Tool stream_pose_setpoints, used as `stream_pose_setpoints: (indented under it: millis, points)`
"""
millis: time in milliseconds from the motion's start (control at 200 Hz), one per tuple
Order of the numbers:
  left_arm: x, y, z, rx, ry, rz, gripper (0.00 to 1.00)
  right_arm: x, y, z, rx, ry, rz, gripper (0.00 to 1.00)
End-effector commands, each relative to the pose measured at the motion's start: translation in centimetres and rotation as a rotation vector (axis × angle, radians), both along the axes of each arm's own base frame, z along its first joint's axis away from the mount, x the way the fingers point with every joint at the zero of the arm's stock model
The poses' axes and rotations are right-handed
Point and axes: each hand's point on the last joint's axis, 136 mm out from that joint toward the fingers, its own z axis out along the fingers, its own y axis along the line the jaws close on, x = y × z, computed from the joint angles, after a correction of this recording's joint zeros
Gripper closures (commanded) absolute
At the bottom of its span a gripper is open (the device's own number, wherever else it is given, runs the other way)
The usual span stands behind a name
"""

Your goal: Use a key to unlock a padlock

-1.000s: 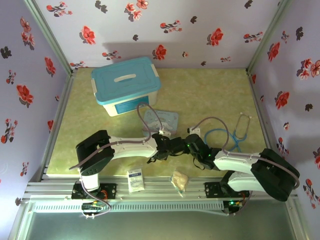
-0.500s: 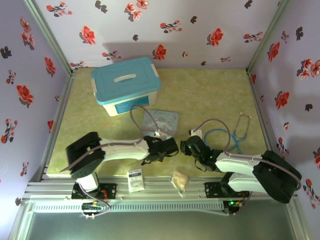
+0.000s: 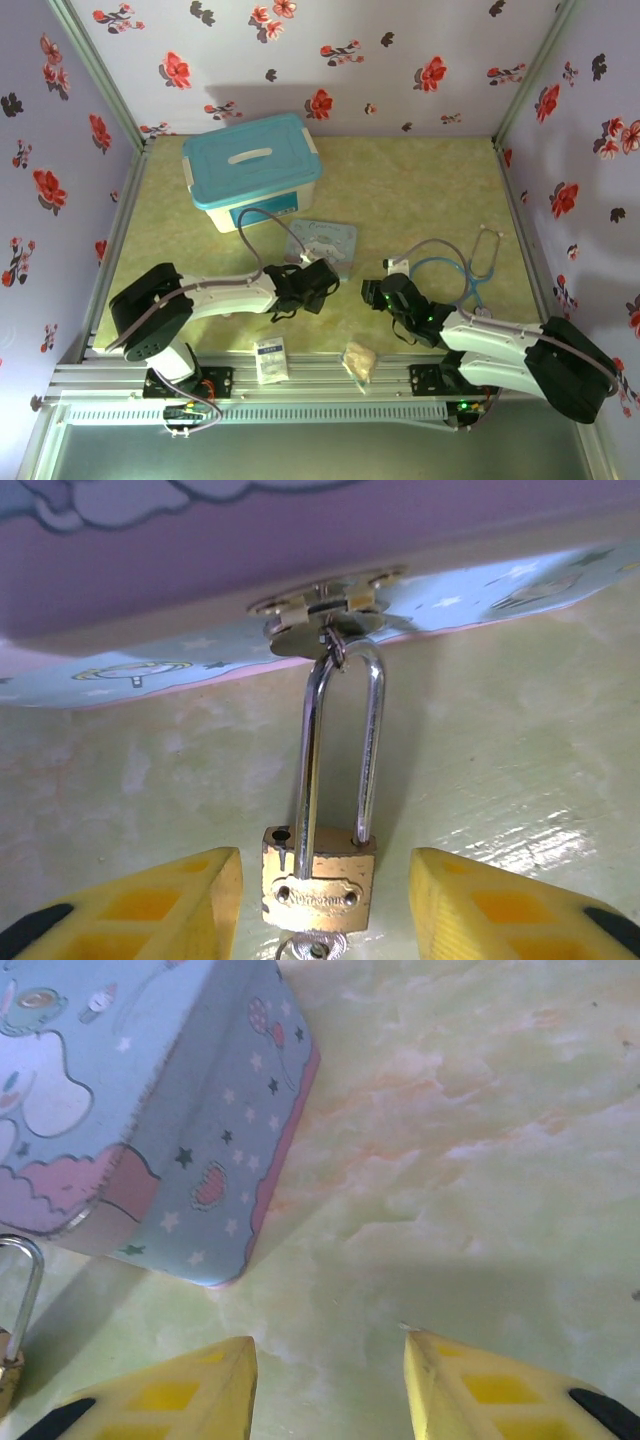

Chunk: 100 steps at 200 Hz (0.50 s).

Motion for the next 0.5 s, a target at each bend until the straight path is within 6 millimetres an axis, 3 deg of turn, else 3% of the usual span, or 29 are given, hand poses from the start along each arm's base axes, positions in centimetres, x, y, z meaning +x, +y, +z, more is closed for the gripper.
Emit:
stream_pose_setpoints:
  millis: [0,220,495]
  points:
    - [0.5,0.4,-0.6,0.021,-0.024,-0.008,0.53,-0.3,-0.6,-0.5,0.010,0.016,-0.028,0.57]
    - [-0.4,-0.3,-1.6,0.059,0.002,-0.016,0.57,-0.5,-1.0,-1.0,-0.009,0.025,-0.031,0.58]
    - [-0.7,1.1,-2.9,0.165,-0.001,0.084,0.68,-0.5,-1.1,-1.5,-0.018,0.046,-0.046,0.59]
